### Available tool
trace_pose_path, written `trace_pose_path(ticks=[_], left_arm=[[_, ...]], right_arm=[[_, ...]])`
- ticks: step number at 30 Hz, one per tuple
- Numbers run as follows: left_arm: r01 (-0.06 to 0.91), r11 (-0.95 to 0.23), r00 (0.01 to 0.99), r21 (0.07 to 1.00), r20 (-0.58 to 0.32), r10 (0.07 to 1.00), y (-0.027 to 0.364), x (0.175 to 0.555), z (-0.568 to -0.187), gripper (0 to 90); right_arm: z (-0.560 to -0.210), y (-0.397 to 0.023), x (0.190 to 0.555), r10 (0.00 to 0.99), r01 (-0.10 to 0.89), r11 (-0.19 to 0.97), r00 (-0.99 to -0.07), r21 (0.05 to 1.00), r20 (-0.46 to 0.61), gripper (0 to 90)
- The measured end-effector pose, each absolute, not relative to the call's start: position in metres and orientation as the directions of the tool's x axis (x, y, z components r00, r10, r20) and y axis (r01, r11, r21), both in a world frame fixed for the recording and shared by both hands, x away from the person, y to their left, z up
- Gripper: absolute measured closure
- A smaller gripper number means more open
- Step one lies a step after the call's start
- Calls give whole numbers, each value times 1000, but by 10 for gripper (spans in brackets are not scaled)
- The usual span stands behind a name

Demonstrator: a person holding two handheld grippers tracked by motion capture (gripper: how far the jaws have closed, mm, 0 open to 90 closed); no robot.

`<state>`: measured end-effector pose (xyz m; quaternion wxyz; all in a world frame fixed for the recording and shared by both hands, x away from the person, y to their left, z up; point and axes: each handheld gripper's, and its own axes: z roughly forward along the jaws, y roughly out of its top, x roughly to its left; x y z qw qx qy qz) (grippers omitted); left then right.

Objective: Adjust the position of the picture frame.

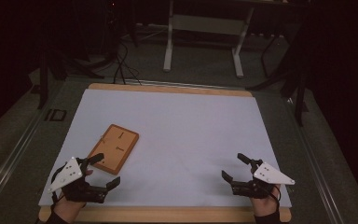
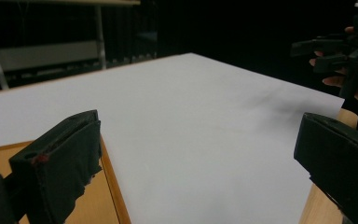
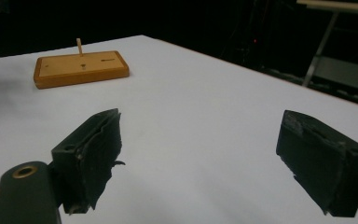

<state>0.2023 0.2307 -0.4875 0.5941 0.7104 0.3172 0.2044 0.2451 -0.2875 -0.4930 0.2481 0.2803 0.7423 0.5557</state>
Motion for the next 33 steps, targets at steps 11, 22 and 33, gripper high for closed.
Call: trace_pose_path(ticks=[11,22,33], left_arm=[[269,-87,685,959,-127,717,238,232,-469,12],[297,-116,585,948,-85,806,255,274,-464,13],[376,-84,498,923,-124,858,274,312,-492,133]], right_arm=[[-492,-285,242,689,135,187,-724,973,-32,133],[-493,-287,245,693,163,164,-721,973,4,128],[-494,-287,245,689,166,168,-725,972,5,128]])
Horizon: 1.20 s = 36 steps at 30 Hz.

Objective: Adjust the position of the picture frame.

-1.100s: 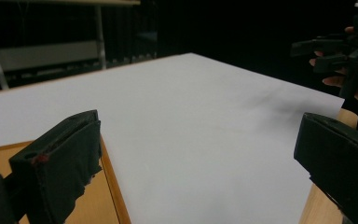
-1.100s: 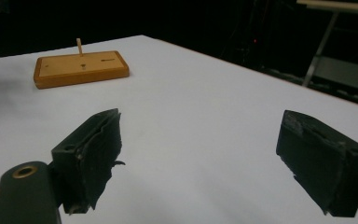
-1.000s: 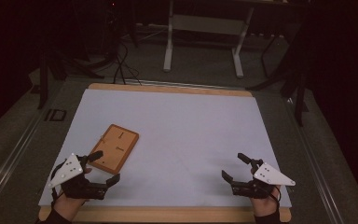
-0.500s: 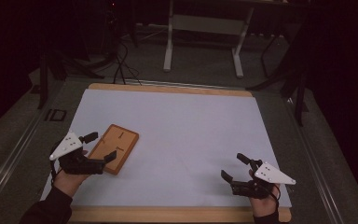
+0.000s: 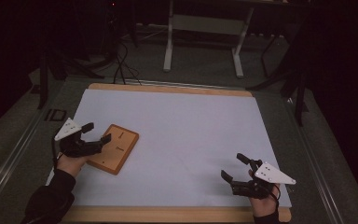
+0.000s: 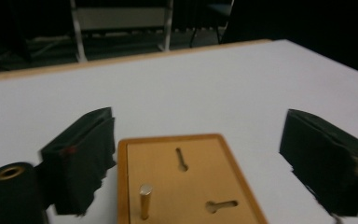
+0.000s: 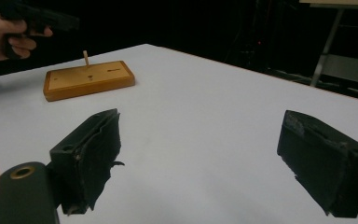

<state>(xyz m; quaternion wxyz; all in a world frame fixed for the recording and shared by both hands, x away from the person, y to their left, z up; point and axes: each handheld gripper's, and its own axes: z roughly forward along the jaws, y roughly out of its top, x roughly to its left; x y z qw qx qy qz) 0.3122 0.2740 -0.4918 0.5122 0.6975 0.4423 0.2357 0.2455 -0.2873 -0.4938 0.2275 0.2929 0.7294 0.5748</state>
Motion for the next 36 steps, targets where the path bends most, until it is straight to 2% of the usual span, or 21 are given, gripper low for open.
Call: trace_pose_path(ticks=[4,5,6,7,9,12,21,23,24,25,26,30,36], left_arm=[[413,-125,487,902,-102,868,273,318,-505,200],[421,-124,483,899,-106,869,273,319,-509,256],[433,-122,471,893,-109,875,274,320,-512,256],[448,-127,462,885,-108,880,275,323,-517,326],[458,-128,457,879,-110,882,276,324,-520,356],[480,-121,436,869,-117,892,278,328,-527,456],[522,-147,410,840,-96,907,274,329,-537,570],[521,-166,424,837,-85,902,272,329,-538,626],[525,-170,424,834,-83,902,271,328,-540,626],[530,-169,431,831,-92,898,270,329,-541,681],[529,-172,427,831,-85,900,269,329,-542,681],[529,-141,400,837,-99,911,272,328,-545,787],[520,-144,354,842,-59,934,265,327,-546,816]], right_arm=[[-494,-287,245,685,162,169,-728,972,3,128],[-494,-287,245,683,162,166,-730,973,6,128],[-494,-287,245,683,162,166,-730,973,6,128],[-494,-287,245,681,164,165,-732,973,8,128],[-494,-287,245,681,166,164,-733,972,10,128],[-495,-287,246,682,176,166,-731,970,16,128],[-495,-289,246,686,182,165,-728,969,20,128],[-495,-289,246,687,187,165,-726,968,23,129],[-495,-289,246,687,187,165,-726,968,23,129],[-495,-290,246,688,187,166,-725,968,22,129],[-495,-290,246,688,187,166,-725,968,22,129],[-495,-289,246,686,189,167,-727,968,24,129],[-496,-289,247,687,191,170,-727,967,23,129]])
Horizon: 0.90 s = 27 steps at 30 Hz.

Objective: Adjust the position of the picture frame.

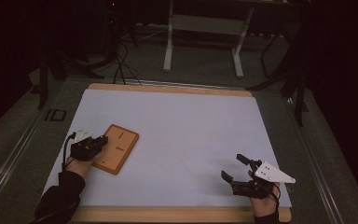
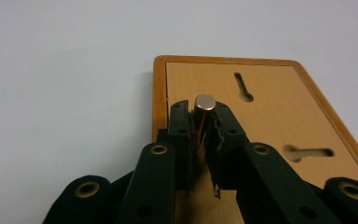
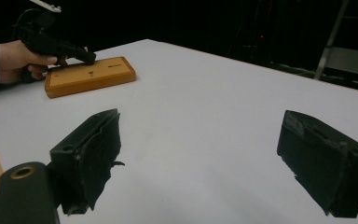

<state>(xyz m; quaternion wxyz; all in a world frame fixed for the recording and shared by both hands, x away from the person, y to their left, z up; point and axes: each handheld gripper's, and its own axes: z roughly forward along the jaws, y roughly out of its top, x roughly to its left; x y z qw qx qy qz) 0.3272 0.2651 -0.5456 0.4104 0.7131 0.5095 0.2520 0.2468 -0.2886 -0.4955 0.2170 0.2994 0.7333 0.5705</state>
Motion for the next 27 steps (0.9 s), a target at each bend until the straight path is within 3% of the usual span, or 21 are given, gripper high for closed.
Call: trace_pose_path(ticks=[7,14,27], left_arm=[[512,-172,327,842,-6,945,259,326,-545,847],[523,-115,324,845,-73,943,264,326,-545,847],[498,-117,373,859,-90,923,260,321,-525,848]], right_arm=[[-495,-288,246,686,193,170,-728,966,25,130],[-495,-289,247,685,194,164,-728,967,30,130],[-496,-289,247,683,201,163,-730,966,36,130]])
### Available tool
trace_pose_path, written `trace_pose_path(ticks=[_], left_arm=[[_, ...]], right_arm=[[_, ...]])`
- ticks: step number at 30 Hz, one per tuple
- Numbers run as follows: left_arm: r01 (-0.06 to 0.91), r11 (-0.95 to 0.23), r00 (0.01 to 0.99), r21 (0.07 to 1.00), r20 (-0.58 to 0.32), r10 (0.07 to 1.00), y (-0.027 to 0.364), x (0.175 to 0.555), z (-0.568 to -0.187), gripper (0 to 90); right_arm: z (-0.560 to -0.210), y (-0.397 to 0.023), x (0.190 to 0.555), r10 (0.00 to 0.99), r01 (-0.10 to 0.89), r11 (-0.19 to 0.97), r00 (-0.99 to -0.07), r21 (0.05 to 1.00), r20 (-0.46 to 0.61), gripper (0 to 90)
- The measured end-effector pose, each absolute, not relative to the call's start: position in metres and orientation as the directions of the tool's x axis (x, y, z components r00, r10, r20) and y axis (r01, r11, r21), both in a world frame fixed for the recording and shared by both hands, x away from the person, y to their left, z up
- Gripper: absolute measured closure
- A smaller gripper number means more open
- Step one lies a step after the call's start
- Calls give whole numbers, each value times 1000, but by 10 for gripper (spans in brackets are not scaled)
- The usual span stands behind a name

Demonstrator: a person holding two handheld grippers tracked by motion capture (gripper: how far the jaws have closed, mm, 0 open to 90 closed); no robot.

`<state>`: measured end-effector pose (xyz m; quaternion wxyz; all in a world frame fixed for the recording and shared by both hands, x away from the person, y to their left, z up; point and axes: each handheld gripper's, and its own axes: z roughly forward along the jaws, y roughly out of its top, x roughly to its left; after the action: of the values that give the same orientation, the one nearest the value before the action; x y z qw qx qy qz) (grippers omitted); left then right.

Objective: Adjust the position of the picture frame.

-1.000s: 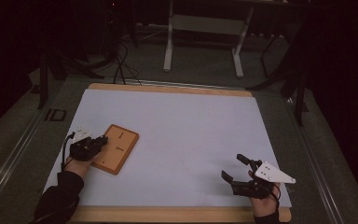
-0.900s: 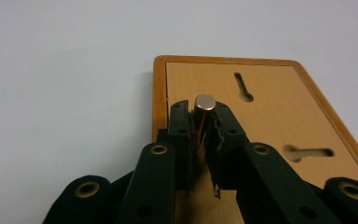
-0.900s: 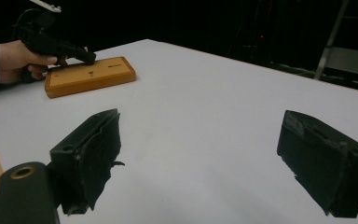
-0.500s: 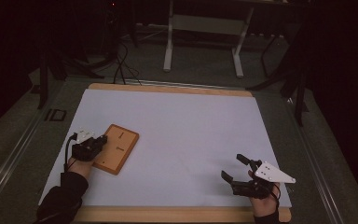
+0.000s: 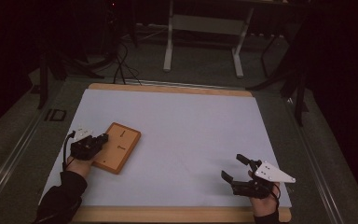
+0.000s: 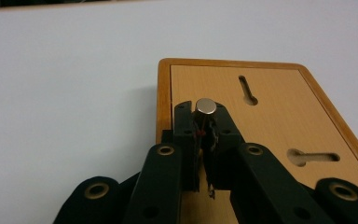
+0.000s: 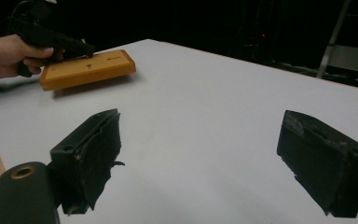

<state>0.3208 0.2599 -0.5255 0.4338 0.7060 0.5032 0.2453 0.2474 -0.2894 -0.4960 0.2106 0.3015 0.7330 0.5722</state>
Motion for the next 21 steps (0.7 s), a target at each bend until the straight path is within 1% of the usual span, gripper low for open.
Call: trace_pose_path(ticks=[10,21], left_arm=[[478,-158,425,864,-70,903,244,321,-508,849],[447,-208,512,870,-58,857,217,328,-493,848]], right_arm=[[-496,-290,248,683,204,163,-729,965,38,130],[-495,-291,247,684,197,161,-728,967,34,130]])
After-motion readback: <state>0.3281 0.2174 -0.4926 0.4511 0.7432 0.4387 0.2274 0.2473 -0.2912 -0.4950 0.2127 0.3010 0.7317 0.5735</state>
